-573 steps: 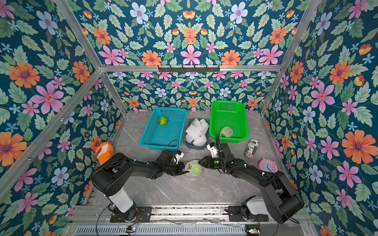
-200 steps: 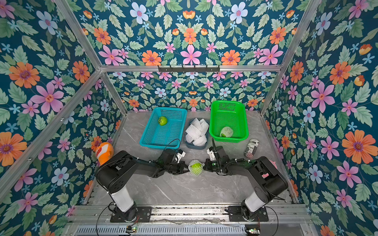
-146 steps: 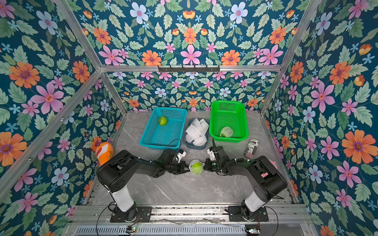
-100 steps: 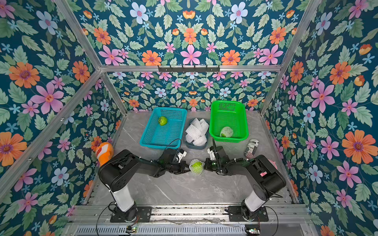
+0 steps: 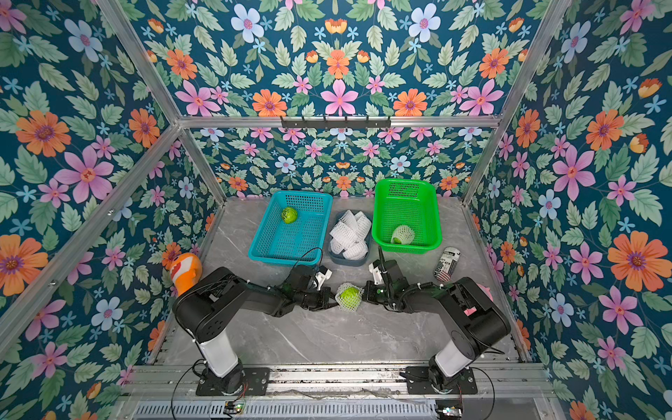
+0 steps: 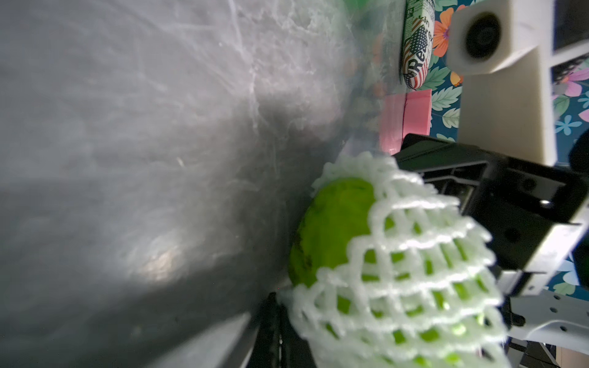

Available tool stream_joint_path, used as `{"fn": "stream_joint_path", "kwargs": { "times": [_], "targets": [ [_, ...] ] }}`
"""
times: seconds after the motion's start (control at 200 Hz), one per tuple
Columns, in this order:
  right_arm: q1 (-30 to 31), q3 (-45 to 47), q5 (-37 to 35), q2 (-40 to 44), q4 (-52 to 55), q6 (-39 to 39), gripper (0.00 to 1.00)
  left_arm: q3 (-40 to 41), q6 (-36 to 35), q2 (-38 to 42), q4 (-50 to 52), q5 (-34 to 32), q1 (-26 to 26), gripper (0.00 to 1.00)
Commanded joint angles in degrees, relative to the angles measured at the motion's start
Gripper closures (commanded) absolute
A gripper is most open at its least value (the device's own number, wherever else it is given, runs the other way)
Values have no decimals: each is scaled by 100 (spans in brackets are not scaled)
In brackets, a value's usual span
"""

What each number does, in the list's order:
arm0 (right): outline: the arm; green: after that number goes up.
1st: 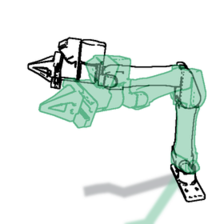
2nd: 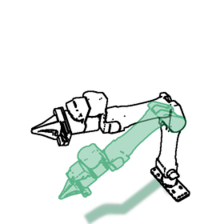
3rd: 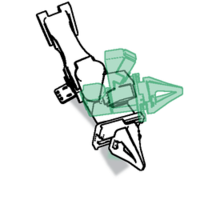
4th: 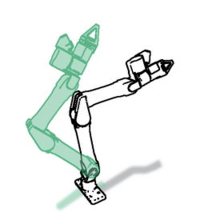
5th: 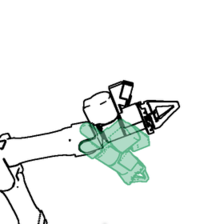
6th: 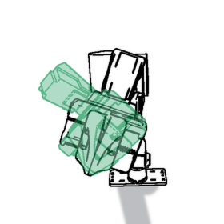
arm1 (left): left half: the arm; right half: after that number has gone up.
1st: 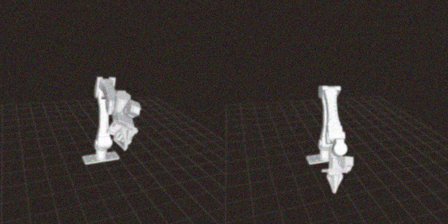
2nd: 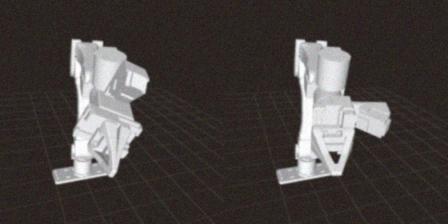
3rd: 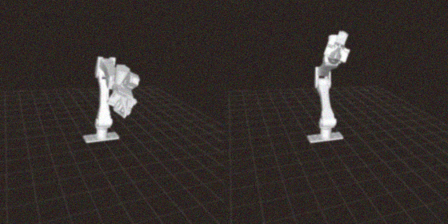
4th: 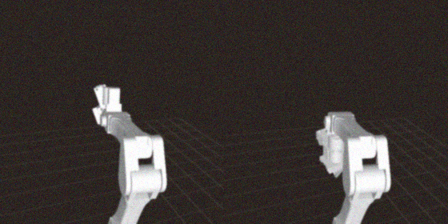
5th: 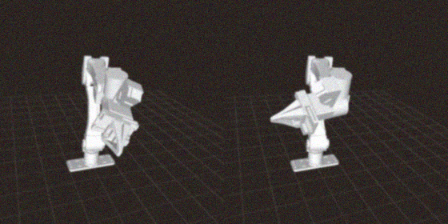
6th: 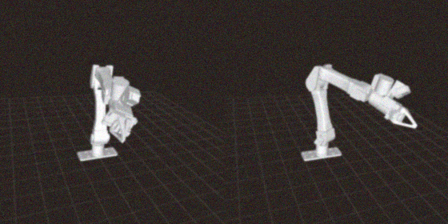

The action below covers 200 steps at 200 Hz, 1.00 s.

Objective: Sleeve custard apples in foam nets
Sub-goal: Put on the foam net on the custard apple.

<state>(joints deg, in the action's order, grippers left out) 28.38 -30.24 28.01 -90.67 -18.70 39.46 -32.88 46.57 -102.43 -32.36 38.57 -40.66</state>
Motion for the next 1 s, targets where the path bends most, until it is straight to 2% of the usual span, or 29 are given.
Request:
{"fn": "stream_joint_path", "kwargs": {
  "times": [0.0,0.13,0.315,0.78,0.995],
  "targets": [
    [-26,-8,161,132,118,-39,87,35,-94,52,399,-231,-12,100],
    [-70,0,137,270,296,-120,79,10,-126,126,484,-292,-10,100],
    [-184,75,91,440,453,-191,73,-59,-201,215,656,-336,-7,100],
    [-357,61,-23,746,850,-350,68,-177,-238,206,749,-345,-11,100],
    [-536,29,-199,1245,1345,-460,53,-199,-240,191,749,-332,-12,100]
  ]
}}
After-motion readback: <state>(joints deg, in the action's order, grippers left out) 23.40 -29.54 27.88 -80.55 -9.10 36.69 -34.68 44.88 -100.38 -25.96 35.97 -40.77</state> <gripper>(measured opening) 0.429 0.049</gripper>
